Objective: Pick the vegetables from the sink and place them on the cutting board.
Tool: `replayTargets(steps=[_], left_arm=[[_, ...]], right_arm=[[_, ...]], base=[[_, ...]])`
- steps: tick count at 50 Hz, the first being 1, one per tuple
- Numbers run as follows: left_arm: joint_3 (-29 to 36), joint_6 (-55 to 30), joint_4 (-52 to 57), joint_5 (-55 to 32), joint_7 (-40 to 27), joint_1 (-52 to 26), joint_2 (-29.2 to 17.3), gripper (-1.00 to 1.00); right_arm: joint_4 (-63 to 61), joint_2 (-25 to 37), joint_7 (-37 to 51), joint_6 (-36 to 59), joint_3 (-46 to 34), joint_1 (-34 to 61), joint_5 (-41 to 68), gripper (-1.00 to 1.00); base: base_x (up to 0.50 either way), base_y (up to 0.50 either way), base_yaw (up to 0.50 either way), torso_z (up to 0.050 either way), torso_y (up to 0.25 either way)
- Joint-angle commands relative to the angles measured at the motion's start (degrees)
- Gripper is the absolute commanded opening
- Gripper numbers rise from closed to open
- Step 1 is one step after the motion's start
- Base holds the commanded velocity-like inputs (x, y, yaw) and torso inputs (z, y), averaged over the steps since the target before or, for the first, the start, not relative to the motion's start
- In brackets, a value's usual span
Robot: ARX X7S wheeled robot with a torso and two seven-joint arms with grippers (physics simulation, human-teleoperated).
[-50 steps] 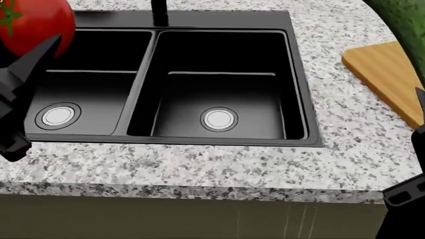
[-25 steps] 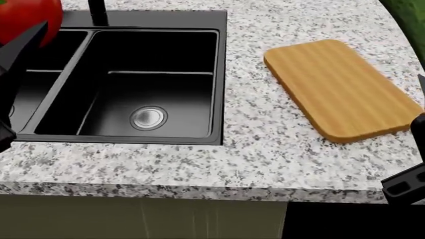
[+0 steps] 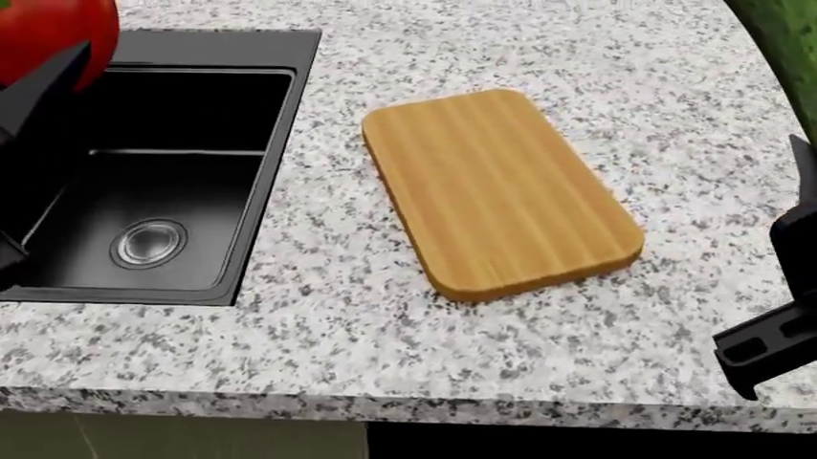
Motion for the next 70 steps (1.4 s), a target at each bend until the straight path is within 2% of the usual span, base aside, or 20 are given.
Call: replayTargets(steps=[1,15,30,34,35,41,47,57,70], left_arm=[[0.0,1.1,-0.1,0.9,-0.3,1.1,-0.3,-1.0],[-0.3,1.1,-0.2,0.7,-0.2,1.0,-0.9,-1.0],[-0.7,-0.1,-1.0,-1.0,-0.8,-0.8,-0.3,-1.0],[-0.4,-1.0,-2.5,-1.9,-3.6,-1.1,0.2,-1.0],[-1.5,0.6,-4.3,-3.1,-4.1,-1.2,1.2,-1.0],[2.1,-2.1,-11.7,-0.2,0.7,-3.7,8.1,-1.0],[4.4,-2.8,-17.5,2.5,5.9,-5.6,12.6,-1.0],[6.6,-3.0,-22.5,4.0,11.2,-5.2,15.3,-1.0],[8.5,-0.8,-25.6,5.6,12.7,-1.4,18.9,-1.0]], right_arm=[[-0.1,-0.2,-0.2,-0.2,0.6,0.0,-0.9,-1.0],[-1.4,-1.0,-2.9,0.1,1.7,0.2,-2.1,-1.0],[-2.1,-1.3,-4.8,-1.3,2.1,-1.6,-4.7,-1.0],[-2.5,-2.9,-5.3,0.5,2.0,-0.6,-5.1,-1.0],[-2.8,-3.8,-5.7,1.6,1.8,0.1,-4.8,-1.0],[-0.4,-5.7,-2.5,3.2,0.7,1.7,-2.2,-1.0],[-0.9,-5.4,-3.3,2.9,0.8,0.7,-3.6,-1.0],[-0.1,-4.6,-1.0,2.9,0.7,1.0,-2.6,-1.0],[-0.2,-3.9,-0.4,2.4,0.8,0.1,-3.0,-1.0]], base=[[0.32,-0.41,0.0,0.0,0.0],[0.39,-0.33,0.0,0.0,0.001],[0.43,-0.01,0.0,0.0,0.002],[0.0,0.0,0.0,0.0,0.0],[0.0,0.0,0.0,0.0,0.0],[0.0,0.0,0.0,0.0,0.0],[0.0,0.0,0.0,0.0,0.001],[0.0,0.0,0.0,0.0,0.0],[0.0,0.0,0.0,0.0,0.001]])
